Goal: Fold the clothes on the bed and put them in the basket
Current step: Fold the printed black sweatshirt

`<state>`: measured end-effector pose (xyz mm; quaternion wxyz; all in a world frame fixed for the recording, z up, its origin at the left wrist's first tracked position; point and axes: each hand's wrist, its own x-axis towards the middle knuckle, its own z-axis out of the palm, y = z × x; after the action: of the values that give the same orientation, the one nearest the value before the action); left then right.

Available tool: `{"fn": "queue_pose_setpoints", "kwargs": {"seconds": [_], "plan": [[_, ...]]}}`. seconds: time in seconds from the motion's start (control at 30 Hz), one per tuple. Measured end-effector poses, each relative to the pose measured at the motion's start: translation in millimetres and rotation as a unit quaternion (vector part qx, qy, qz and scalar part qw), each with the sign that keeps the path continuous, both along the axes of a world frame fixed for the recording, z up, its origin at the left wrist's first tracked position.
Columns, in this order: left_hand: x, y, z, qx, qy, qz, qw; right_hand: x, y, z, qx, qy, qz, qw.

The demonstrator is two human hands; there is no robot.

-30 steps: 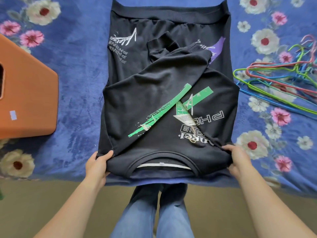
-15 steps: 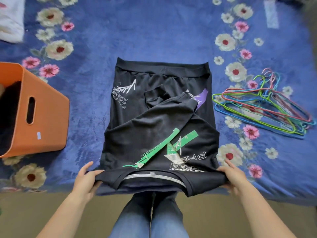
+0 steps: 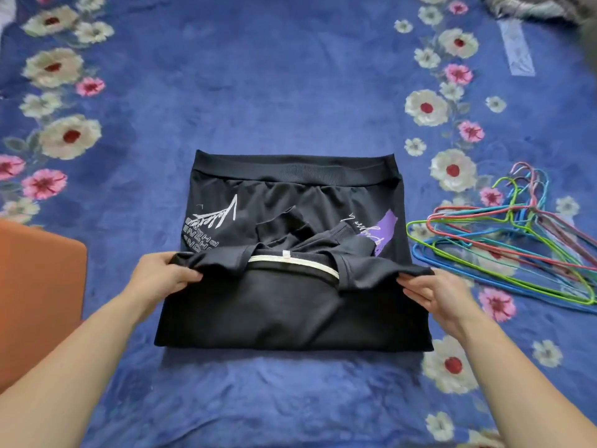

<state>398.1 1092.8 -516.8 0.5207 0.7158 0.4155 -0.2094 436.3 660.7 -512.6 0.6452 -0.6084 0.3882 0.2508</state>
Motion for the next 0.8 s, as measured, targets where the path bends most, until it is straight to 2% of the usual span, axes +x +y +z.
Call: {"fn": "queue_pose_setpoints", "kwargs": {"seconds": [0.07,0.1,0.13,0.2,0.27,0.4,0.47,0.53,0.6,0.63,0.73,0.77,0.8], "plan": [[6.3,-1.9,-9.6,0.185,-0.018,-0.088,0.979,8.5,1.7,-12.6,-0.100,-0.023,0.034,0.994],[9.2,0.2,-11.8,0.247,-0.052,-0.096,0.963,12.8,0.2,-14.8,-0.120,-0.034,0.030,0.992],[13.3,0.4,-11.1,0.258,-0.095,-0.079,0.958,17.3,-2.1,-14.8,-0.122,-0.047,0.016,0.991],[27.7,-7.5,4.2,0.206,-0.162,-0.009,0.965,28.2,-3.0,-5.5,-0.079,-0.068,-0.015,0.994],[54.5,-9.6,12.0,0.170,-0.197,0.056,0.964,56.5,-3.5,0.3,-0.065,-0.075,-0.003,0.995],[117.7,-1.2,6.8,0.172,-0.238,0.073,0.953,124.0,5.9,-0.2,-0.081,-0.065,-0.004,0.995],[144.2,4.9,-11.6,0.165,-0.215,0.070,0.960,152.6,14.8,-11.3,-0.113,-0.053,0.004,0.992],[157.8,9.5,-34.4,0.150,-0.149,0.048,0.976,171.2,22.7,-30.7,-0.163,-0.034,0.035,0.985],[161.2,10.7,-60.9,0.142,-0.091,0.027,0.985,179.9,29.7,-54.4,-0.246,-0.058,0.085,0.964],[160.5,10.2,-68.8,0.157,-0.080,0.022,0.984,180.5,32.7,-62.2,-0.297,-0.095,0.125,0.942],[157.4,8.4,-79.7,0.221,-0.111,0.038,0.968,177.7,43.0,-78.5,-0.408,-0.153,0.303,0.848],[156.7,7.9,-80.1,0.239,-0.118,0.037,0.963,180.1,45.5,-83.3,-0.418,-0.150,0.333,0.832],[156.4,8.8,-81.9,0.247,-0.134,0.036,0.959,184.4,48.7,-86.5,-0.408,-0.146,0.336,0.836]]}}
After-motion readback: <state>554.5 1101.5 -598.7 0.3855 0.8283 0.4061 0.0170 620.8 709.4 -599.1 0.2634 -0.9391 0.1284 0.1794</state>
